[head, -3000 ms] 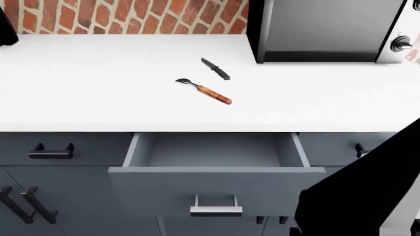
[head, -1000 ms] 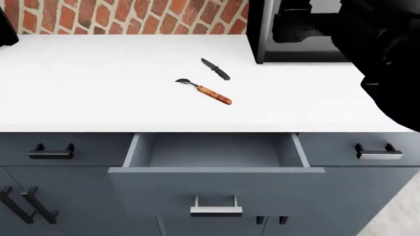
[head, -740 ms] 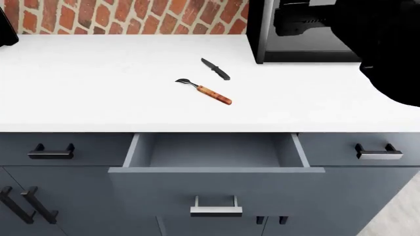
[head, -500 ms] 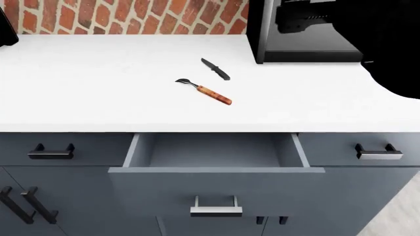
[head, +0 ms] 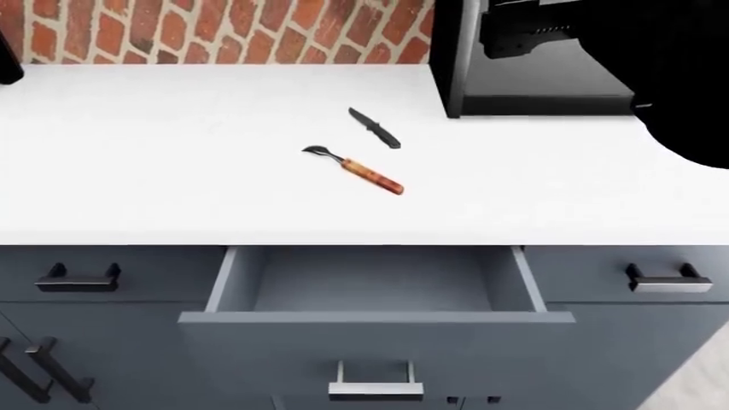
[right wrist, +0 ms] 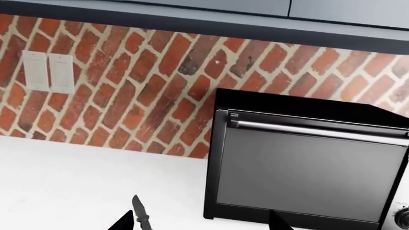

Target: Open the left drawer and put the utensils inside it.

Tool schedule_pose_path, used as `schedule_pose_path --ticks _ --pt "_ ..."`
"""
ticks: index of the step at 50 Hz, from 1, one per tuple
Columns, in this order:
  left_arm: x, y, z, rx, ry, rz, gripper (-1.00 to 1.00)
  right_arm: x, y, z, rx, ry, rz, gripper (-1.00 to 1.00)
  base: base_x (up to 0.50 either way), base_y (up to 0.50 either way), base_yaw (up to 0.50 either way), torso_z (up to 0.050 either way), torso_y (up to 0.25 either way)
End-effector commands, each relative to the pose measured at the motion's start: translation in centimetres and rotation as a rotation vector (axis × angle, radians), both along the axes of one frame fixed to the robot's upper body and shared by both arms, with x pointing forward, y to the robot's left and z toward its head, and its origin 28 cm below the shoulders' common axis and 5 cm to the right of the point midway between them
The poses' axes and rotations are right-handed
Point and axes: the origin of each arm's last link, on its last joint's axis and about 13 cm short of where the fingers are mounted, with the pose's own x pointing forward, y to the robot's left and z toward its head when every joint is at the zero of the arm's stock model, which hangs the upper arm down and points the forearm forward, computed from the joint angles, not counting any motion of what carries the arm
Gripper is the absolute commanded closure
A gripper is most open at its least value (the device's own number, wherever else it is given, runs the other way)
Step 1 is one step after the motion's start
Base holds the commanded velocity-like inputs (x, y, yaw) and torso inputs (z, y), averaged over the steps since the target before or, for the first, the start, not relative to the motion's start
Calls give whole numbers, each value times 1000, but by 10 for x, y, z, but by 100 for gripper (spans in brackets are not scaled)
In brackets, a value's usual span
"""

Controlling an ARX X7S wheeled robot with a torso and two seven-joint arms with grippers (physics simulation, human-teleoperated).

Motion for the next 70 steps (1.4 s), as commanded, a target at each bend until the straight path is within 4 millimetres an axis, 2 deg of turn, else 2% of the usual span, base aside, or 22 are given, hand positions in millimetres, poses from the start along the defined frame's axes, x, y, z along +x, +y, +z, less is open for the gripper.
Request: schedule_pose_path --ticks 1,70 --pt "0 0 0 1 -1 3 -100 0 0 0 -12 -3 4 -100 156 0 0 0 0" --pt "-1 0 1 3 -4 14 -100 -1 -4 -6 -44 -6 12 -100 166 0 0 0 0"
